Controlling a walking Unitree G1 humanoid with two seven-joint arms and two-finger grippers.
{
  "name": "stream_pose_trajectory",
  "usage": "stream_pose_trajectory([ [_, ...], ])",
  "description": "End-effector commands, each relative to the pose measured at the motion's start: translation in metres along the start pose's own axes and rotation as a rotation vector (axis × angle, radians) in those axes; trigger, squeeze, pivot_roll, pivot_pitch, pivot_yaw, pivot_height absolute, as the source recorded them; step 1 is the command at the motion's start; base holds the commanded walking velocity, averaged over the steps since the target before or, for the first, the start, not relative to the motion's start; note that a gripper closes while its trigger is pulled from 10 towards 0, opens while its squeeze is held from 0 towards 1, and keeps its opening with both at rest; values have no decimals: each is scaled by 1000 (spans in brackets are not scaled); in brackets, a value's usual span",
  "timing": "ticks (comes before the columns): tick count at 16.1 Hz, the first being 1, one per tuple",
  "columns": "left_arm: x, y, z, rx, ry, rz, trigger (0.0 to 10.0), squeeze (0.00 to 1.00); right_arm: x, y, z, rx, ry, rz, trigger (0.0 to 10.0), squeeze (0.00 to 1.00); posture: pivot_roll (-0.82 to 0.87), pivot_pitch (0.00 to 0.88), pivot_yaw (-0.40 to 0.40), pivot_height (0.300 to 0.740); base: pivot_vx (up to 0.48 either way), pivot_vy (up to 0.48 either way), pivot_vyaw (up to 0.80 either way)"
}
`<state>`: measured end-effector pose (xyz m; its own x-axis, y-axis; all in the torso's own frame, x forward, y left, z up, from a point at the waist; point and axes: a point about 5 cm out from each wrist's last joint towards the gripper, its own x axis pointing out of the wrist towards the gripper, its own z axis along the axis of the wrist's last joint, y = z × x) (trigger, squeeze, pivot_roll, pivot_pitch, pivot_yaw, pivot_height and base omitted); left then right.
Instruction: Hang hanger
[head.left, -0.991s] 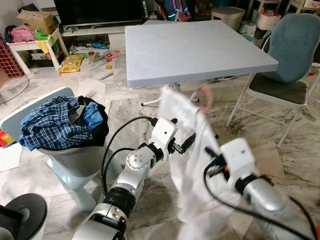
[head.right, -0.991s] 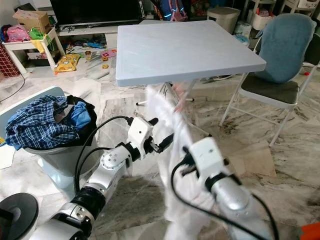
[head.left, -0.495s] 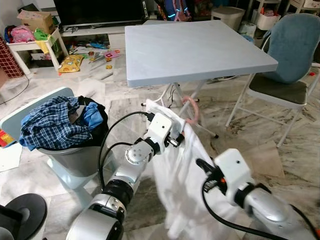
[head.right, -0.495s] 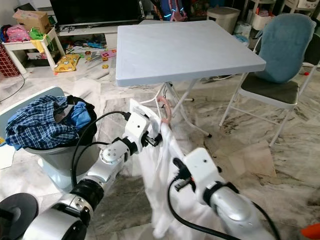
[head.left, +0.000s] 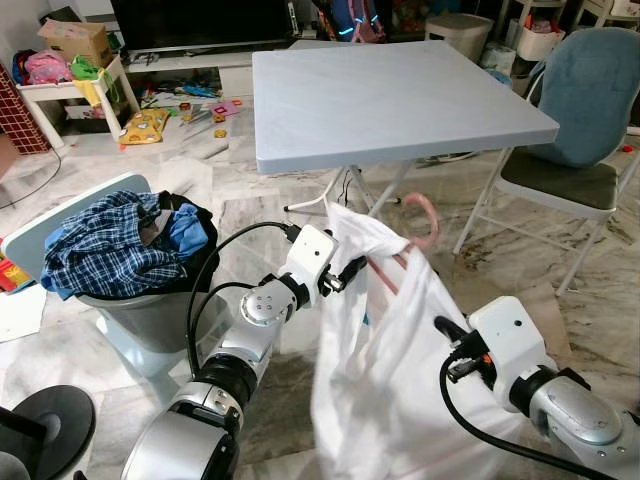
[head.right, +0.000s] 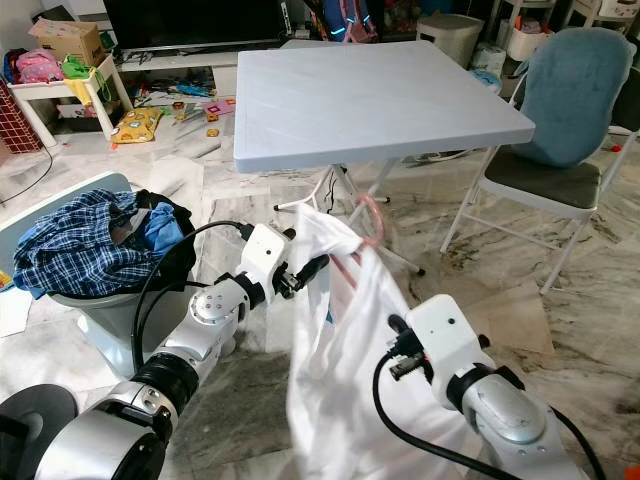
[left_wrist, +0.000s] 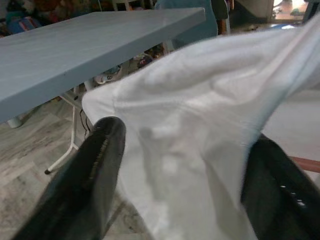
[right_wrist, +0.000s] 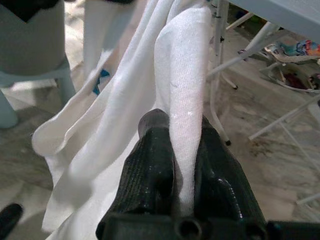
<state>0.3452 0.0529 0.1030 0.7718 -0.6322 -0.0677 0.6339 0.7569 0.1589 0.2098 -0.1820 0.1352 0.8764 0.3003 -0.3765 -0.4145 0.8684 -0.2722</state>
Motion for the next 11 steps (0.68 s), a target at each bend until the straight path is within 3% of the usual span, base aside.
stream_pose_trajectory([
  [1, 2, 5, 7, -11, -29, -8, 0, 0, -1, -1, 5, -33, -27, -10, 10000, 0, -91, 0, 13, 740, 0, 0, 0],
  [6, -1, 18, 2, 13, 20, 117, 0, 0, -8, -1, 2, -53, -17, 32, 10000, 0, -102, 0, 4, 740, 0, 0, 0],
  [11, -5, 40, 7, 79, 21, 270, 0, 0, -30, -1, -16, -102, 70, 130, 10000, 0, -104, 0, -5, 740, 0, 0, 0],
])
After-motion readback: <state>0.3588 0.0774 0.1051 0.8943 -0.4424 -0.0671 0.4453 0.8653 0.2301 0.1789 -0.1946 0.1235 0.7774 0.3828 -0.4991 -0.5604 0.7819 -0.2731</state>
